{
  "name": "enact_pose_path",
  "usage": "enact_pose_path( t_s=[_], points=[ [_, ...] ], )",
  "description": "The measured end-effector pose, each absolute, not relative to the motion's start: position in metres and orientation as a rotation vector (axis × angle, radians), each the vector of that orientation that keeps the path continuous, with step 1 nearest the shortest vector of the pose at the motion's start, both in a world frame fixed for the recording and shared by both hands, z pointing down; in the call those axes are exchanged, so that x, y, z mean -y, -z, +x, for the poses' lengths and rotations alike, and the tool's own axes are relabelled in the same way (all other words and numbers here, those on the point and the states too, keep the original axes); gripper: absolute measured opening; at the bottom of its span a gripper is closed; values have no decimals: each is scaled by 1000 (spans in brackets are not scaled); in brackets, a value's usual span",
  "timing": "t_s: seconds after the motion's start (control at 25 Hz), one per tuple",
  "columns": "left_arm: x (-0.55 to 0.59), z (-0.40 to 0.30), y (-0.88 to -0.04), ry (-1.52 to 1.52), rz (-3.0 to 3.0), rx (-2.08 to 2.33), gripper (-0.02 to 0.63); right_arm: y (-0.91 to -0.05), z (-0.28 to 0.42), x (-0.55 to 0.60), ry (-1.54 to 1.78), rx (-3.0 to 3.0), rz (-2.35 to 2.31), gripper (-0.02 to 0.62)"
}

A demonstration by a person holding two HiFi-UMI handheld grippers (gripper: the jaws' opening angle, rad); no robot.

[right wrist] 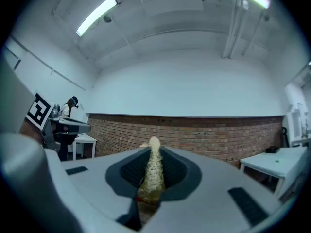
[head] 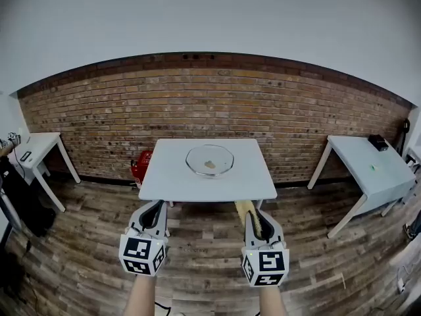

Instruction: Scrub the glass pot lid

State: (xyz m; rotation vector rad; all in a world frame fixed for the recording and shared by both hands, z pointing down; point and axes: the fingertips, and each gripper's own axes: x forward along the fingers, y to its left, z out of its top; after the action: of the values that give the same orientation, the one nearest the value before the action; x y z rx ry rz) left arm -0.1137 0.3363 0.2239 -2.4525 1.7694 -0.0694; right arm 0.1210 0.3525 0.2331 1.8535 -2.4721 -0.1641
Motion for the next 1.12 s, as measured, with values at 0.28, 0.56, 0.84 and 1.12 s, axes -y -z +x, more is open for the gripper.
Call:
enact_pose_path(
  t_s=[0.28, 0.56, 0.84, 1.12],
  points=[
    [-339, -108, -225, 92, -2459, -1772, 11, -230, 130, -354, 148, 2483, 1889, 58],
    [-344, -92, -224, 109, -2453, -1771, 11, -232, 140, -358, 134, 2501, 1873, 58],
    [-346, -64, -228, 126, -2454, -1772, 11, -236, 165, -359, 123, 2514, 1864, 58],
    [-346, -36, -233, 143, -2436, -1789, 11, -241, 191, -354, 122, 2541, 1828, 58]
  ],
)
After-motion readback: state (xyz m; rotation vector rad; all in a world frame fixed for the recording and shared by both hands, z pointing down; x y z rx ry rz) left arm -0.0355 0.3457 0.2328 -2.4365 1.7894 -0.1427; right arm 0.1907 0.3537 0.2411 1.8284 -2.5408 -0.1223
